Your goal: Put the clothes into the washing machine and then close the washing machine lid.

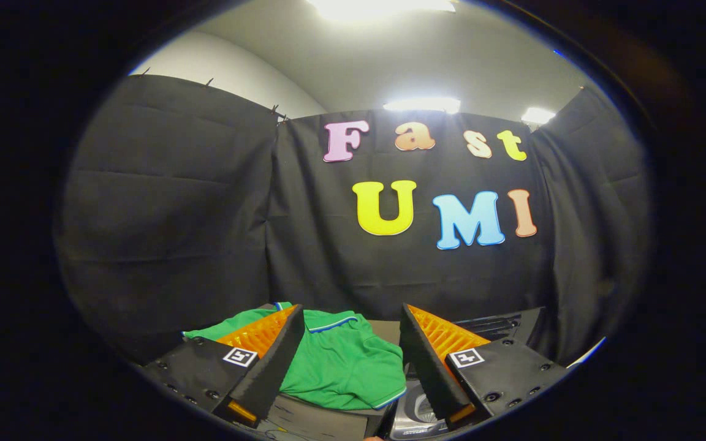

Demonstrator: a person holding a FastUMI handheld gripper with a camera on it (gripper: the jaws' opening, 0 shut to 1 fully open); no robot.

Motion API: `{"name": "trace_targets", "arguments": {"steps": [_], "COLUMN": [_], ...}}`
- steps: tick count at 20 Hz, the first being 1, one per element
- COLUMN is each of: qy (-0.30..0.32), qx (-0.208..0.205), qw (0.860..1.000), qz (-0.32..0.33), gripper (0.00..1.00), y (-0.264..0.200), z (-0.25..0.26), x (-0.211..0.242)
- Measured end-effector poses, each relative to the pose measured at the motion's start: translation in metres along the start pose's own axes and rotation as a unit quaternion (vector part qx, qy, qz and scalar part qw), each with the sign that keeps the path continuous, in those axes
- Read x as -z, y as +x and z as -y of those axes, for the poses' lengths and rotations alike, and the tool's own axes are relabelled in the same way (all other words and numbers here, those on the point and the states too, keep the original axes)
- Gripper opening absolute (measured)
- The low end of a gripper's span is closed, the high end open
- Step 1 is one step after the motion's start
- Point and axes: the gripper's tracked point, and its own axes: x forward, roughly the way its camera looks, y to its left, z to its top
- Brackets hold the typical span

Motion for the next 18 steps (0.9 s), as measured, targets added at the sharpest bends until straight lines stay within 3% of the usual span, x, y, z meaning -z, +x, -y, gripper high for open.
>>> {"name": "trace_targets", "arguments": {"steps": [13, 18], "qy": [0.044, 0.029], "qx": [-0.051, -0.052], "qw": [0.992, 0.986], "qz": [-0.105, -0.157], "gripper": [0.95, 0.96], "y": [0.076, 0.101], "z": [-0.070, -0.085], "x": [0.030, 0.058]}}
